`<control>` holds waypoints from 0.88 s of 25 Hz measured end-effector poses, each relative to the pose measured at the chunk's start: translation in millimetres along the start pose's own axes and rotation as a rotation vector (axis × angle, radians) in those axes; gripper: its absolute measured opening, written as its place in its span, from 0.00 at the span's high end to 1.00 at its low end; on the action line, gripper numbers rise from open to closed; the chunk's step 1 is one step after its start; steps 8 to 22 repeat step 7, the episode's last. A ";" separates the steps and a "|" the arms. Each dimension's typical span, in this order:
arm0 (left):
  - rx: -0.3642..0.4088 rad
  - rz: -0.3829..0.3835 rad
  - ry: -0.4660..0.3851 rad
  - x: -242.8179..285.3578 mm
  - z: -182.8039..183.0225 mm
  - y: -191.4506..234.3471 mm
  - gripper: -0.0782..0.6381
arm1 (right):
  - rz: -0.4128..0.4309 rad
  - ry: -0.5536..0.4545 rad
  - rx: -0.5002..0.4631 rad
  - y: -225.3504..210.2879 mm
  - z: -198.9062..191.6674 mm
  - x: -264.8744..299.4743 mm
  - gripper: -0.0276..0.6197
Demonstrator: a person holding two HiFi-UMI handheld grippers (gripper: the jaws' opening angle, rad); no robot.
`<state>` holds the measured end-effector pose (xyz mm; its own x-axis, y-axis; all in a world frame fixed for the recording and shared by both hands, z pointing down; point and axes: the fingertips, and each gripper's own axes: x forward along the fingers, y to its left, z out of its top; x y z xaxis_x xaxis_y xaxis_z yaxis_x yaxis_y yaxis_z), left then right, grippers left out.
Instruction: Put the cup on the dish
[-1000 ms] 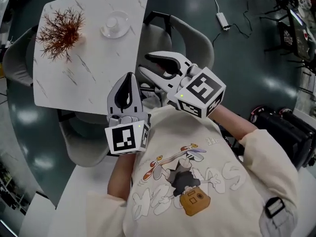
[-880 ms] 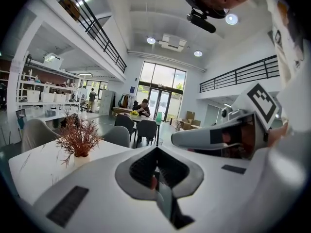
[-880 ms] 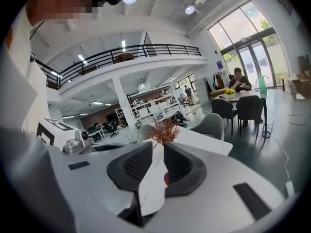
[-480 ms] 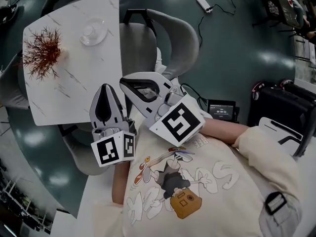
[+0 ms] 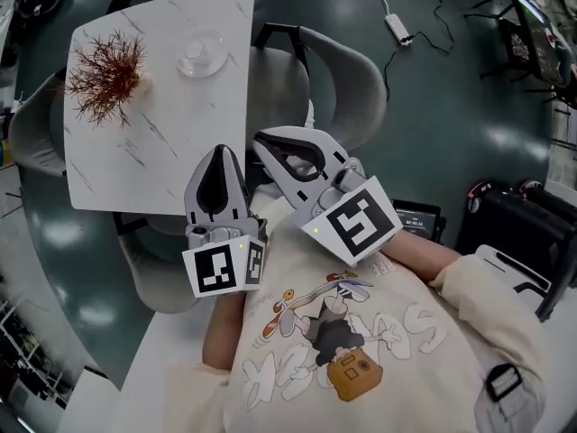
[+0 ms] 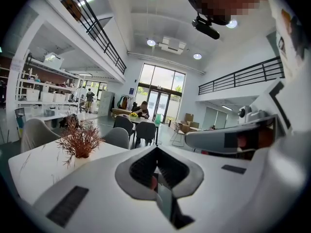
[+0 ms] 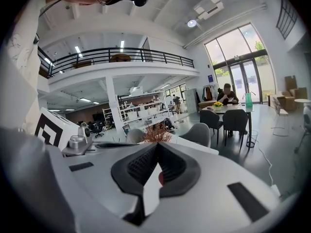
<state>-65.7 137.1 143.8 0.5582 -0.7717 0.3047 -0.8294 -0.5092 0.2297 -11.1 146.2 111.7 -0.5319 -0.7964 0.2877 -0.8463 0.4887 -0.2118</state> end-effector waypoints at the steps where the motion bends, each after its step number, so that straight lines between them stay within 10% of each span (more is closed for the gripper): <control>1: -0.005 0.007 -0.003 -1.4 0.7 1.6 0.88 | 0.000 -0.002 0.006 1.2 0.8 -0.8 0.95; 22: -0.007 0.000 -0.025 -4.5 8.7 3.8 0.88 | -0.014 -0.007 -0.003 2.9 6.8 -2.9 0.95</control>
